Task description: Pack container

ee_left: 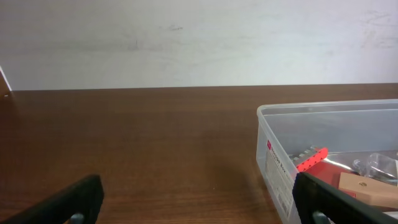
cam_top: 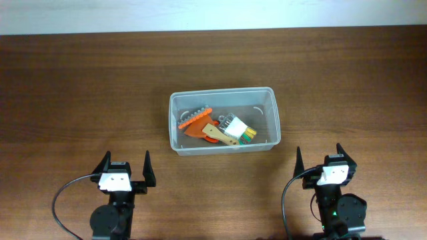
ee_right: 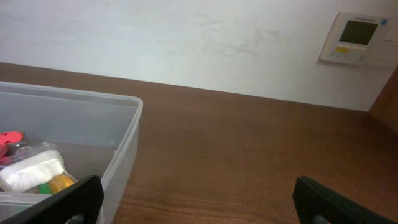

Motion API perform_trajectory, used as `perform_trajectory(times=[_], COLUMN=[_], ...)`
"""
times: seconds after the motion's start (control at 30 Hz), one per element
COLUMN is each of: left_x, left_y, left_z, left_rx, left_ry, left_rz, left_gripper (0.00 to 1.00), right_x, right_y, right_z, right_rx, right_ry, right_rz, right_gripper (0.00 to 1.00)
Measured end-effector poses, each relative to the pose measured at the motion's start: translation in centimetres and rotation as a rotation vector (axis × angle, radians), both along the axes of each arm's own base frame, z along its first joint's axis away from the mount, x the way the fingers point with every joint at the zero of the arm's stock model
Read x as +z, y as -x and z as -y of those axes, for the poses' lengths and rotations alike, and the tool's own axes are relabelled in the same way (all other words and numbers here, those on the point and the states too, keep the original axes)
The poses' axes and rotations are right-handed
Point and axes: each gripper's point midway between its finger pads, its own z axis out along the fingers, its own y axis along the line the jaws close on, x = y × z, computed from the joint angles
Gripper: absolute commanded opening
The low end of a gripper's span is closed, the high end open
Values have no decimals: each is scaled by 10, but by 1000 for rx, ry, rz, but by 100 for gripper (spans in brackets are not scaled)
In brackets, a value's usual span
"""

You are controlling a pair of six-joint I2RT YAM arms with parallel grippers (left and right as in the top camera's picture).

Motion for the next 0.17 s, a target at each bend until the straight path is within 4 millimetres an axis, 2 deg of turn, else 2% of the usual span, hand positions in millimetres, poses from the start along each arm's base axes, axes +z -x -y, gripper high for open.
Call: perform_trajectory(times=[0.17], left_x=[0], left_y=[0], left_z=[0], left_rx=[0], left_ry=[0], left_rz=[0], left_gripper=[99], right_x=[0], right_y=[0], right_z=[0], right_rx=[0], right_ry=[0], right_rz=[0], right_gripper=[99])
